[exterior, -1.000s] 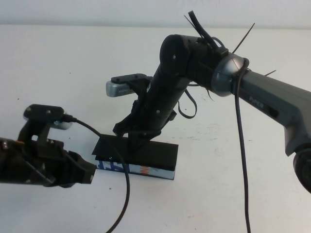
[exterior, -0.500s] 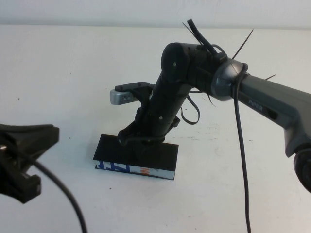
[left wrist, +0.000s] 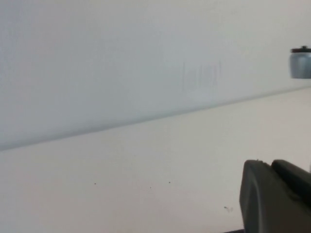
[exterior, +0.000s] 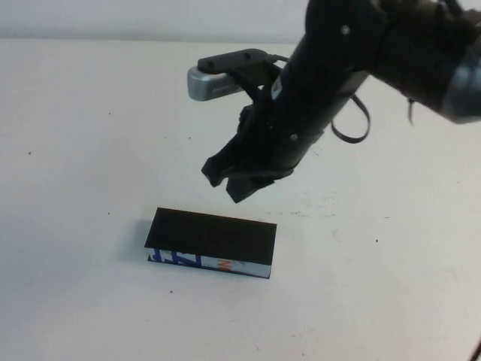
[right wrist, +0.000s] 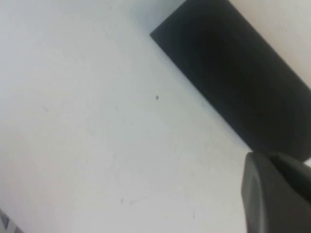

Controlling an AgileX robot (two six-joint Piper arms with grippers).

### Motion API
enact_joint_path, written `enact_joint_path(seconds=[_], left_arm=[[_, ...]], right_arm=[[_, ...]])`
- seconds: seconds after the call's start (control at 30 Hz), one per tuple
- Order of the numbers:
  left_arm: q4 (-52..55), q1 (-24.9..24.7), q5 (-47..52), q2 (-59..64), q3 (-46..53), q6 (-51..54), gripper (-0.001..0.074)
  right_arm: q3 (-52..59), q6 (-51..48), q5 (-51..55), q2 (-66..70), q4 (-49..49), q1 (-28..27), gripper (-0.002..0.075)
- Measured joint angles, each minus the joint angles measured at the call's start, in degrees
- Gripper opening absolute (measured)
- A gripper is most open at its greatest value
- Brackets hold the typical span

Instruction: Return glasses to glasses case

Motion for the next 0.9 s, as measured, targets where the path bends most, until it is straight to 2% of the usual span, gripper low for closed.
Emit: enact_joint_path(seconds=[0.27, 0.57, 0.9], left_arm=[[1.2, 0.0, -8.2, -13.3, 13.8, -1.6, -0.0004], [-0.3, 0.0, -19.0, -14.9, 31.8, -1.8, -0.0004], [-0.4, 0.0, -22.3, -14.9, 33.5, -1.4, -0.0004]], right_arm=[[22.7, 2.9, -5.1, -24.0, -1.3, 1.5, -0.0011], [48.1, 3.1, -19.2, -49.6, -1.6, 1.5, -0.0011], [69.5, 3.1, -42.8, -65.0, -0.7, 1.5, -0.0011]])
